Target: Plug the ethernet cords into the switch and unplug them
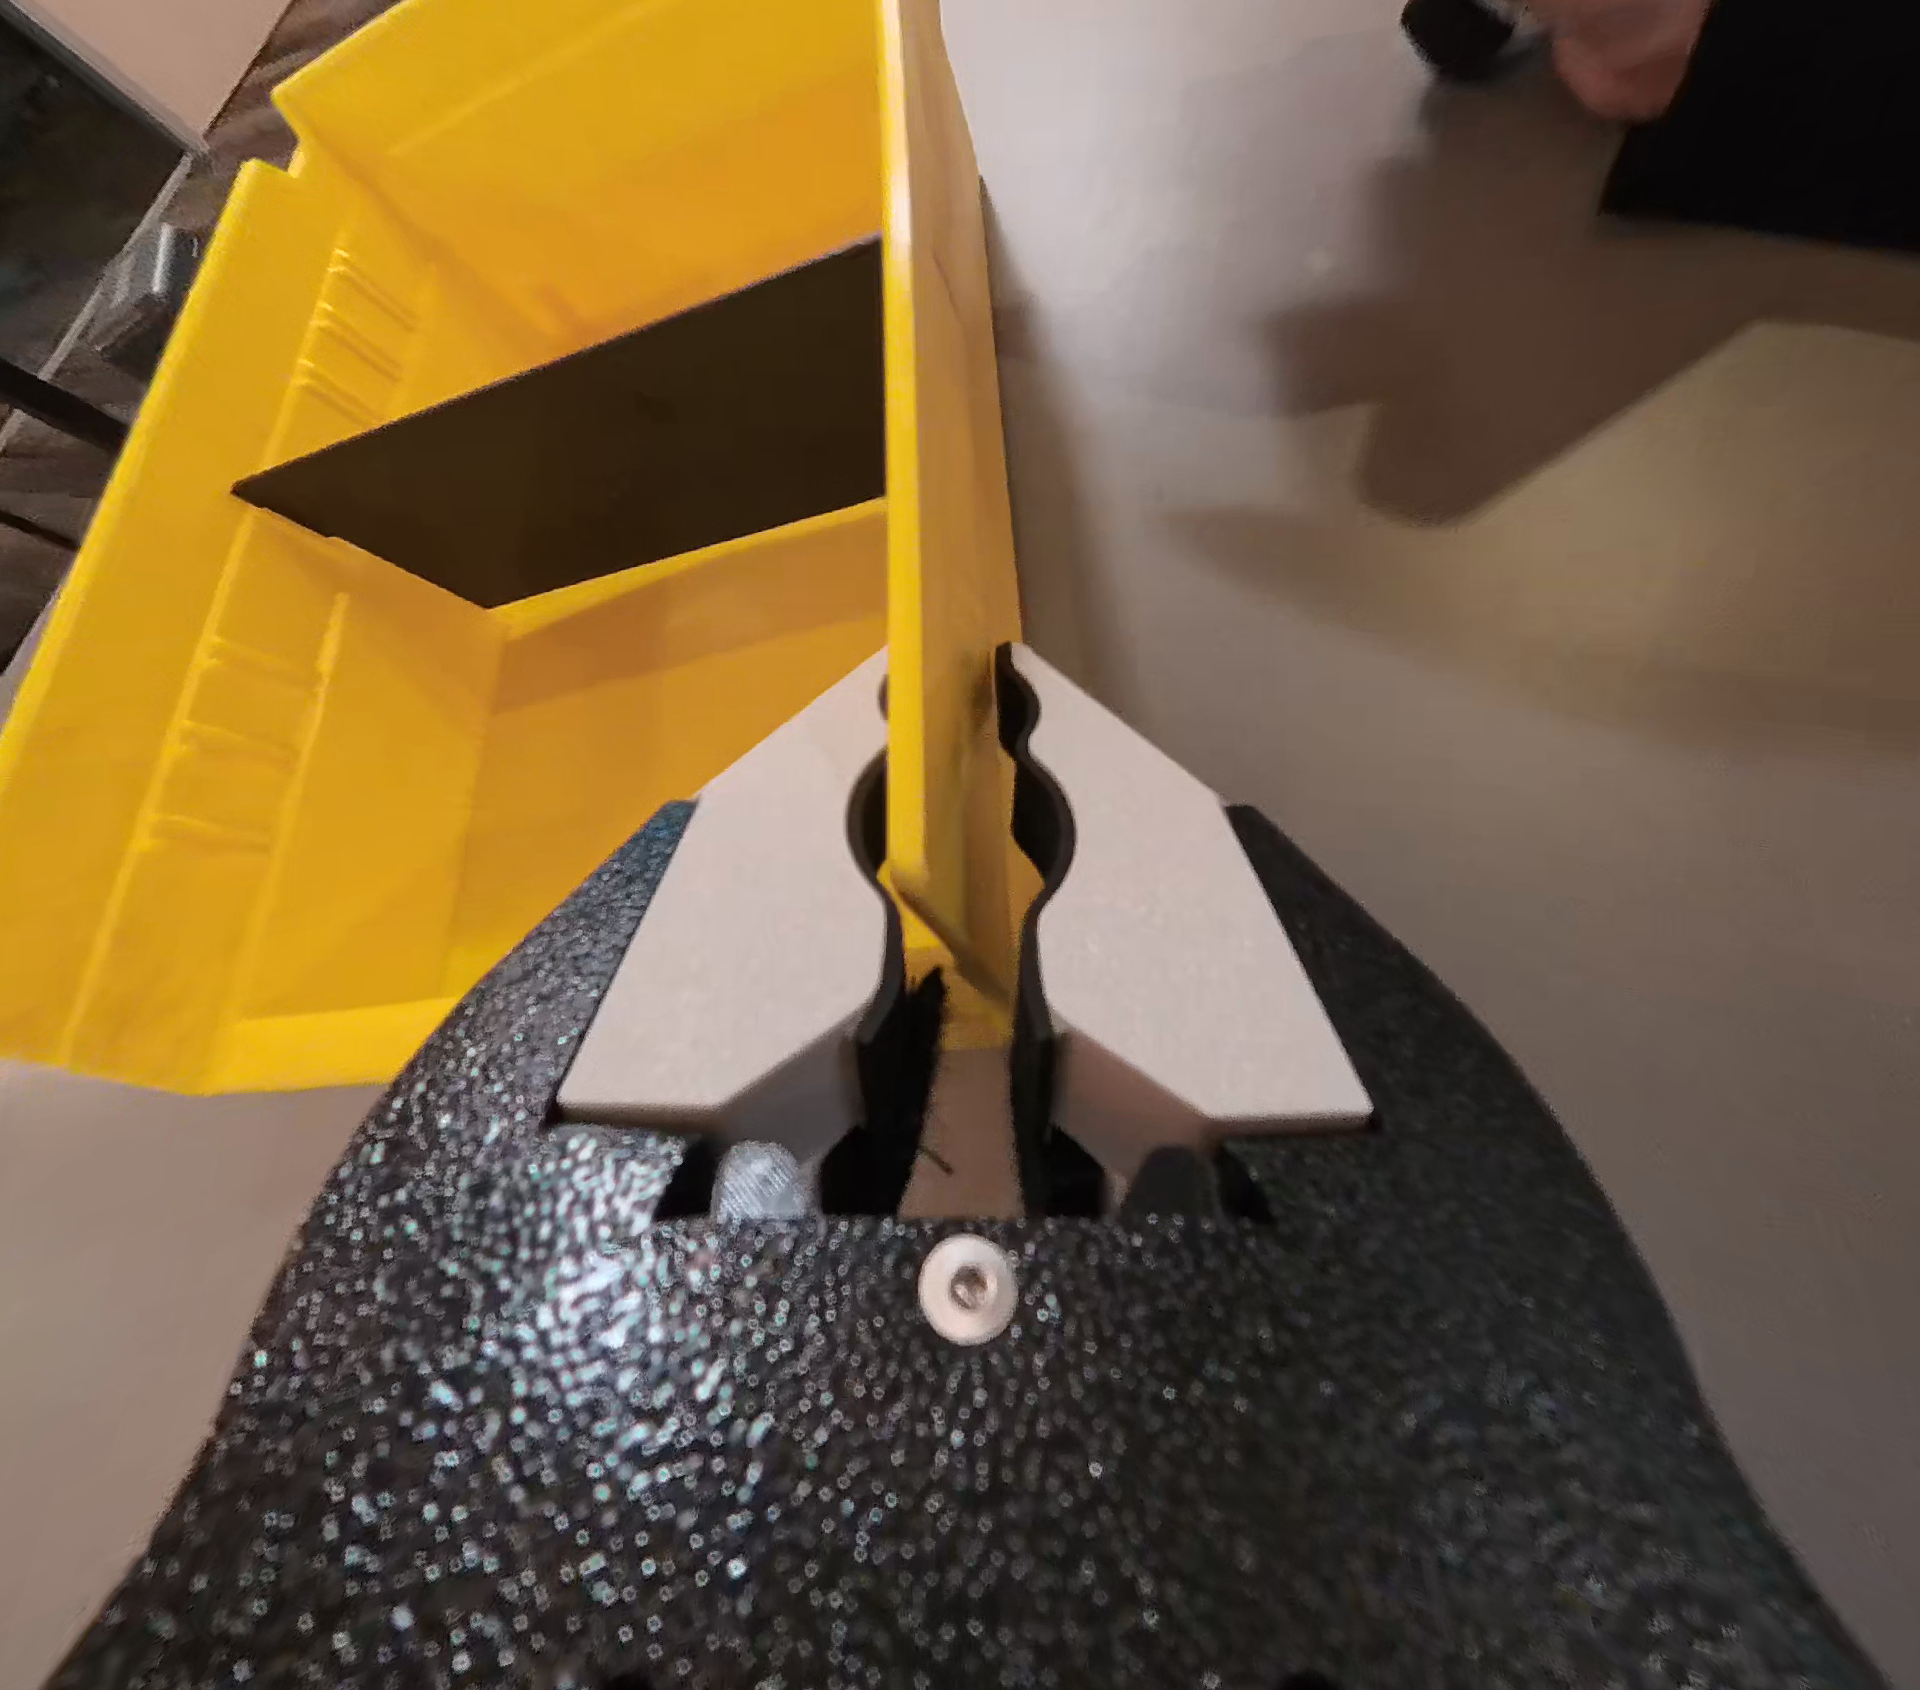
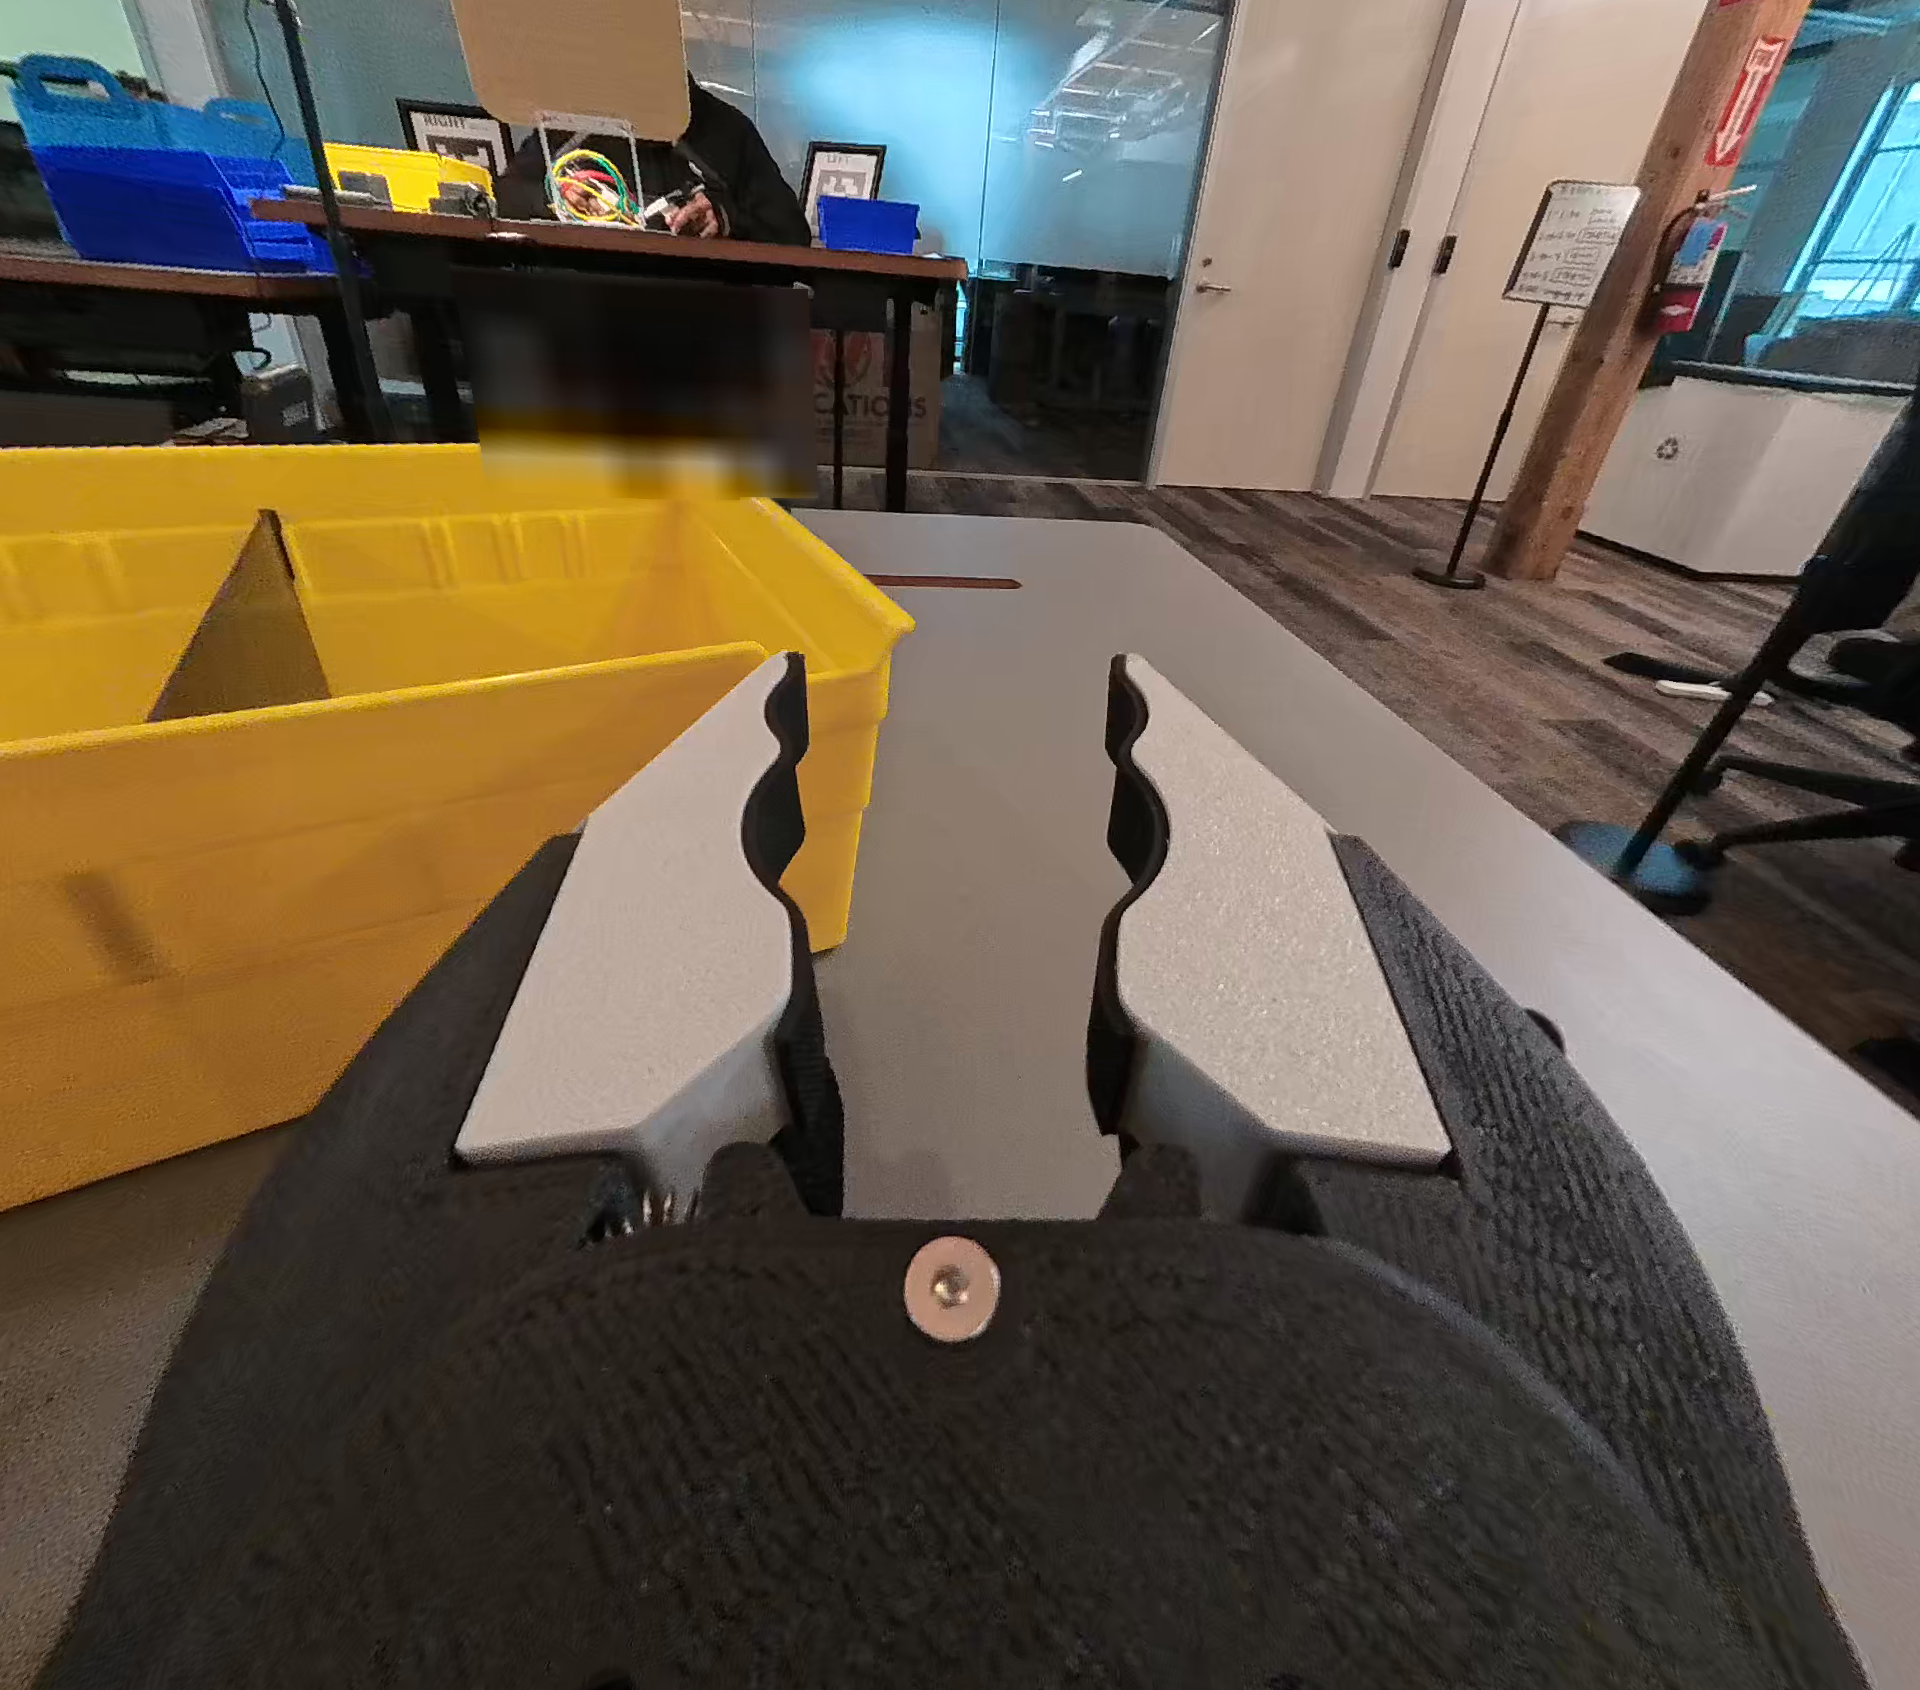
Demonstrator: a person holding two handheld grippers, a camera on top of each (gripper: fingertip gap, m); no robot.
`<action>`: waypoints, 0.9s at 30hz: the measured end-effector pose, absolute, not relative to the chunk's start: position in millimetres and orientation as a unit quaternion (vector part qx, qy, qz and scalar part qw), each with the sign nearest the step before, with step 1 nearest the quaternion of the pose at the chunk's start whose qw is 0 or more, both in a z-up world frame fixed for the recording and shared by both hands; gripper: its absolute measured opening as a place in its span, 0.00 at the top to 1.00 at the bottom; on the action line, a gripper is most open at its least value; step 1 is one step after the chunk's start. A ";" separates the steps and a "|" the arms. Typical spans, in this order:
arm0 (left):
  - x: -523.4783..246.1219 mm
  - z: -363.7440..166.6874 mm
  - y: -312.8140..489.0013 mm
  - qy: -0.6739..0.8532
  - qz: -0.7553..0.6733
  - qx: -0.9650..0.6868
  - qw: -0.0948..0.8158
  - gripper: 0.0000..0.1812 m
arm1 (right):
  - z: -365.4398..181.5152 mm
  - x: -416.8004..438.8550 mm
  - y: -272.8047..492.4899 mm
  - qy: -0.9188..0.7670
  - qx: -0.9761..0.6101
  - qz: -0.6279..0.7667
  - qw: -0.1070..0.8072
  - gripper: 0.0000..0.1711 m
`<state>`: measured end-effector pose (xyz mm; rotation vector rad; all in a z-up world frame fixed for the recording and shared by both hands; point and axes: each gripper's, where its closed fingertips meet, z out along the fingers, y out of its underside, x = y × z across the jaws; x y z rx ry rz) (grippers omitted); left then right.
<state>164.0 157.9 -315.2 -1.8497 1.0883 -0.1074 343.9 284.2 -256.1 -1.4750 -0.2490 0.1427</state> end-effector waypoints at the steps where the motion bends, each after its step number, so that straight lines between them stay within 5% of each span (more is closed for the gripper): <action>1: 165.1 -312.9 156.9 0.436 -0.064 -0.756 0.484 0.91 | -255.5 343.1 283.5 -0.116 -0.668 0.057 0.733 0.67; 10: 113.6 -241.4 121.9 0.325 -0.134 -0.735 0.579 0.34 | -237.1 310.3 247.4 -0.141 -0.630 -0.002 0.764 0.63; 13: 66.7 -210.7 90.7 0.286 -0.135 -0.712 0.628 0.32 | -239.6 264.8 213.1 -0.135 -0.637 0.067 0.756 0.57; 20: -100.4 -187.4 17.9 0.079 -0.001 -0.699 0.710 0.35 | -241.3 166.6 152.3 -0.149 -0.648 0.132 0.736 0.25; 27: -230.8 -230.6 -23.0 -0.031 0.191 -0.762 0.618 0.38 | -274.1 138.3 175.6 -0.108 -0.722 0.096 0.676 0.27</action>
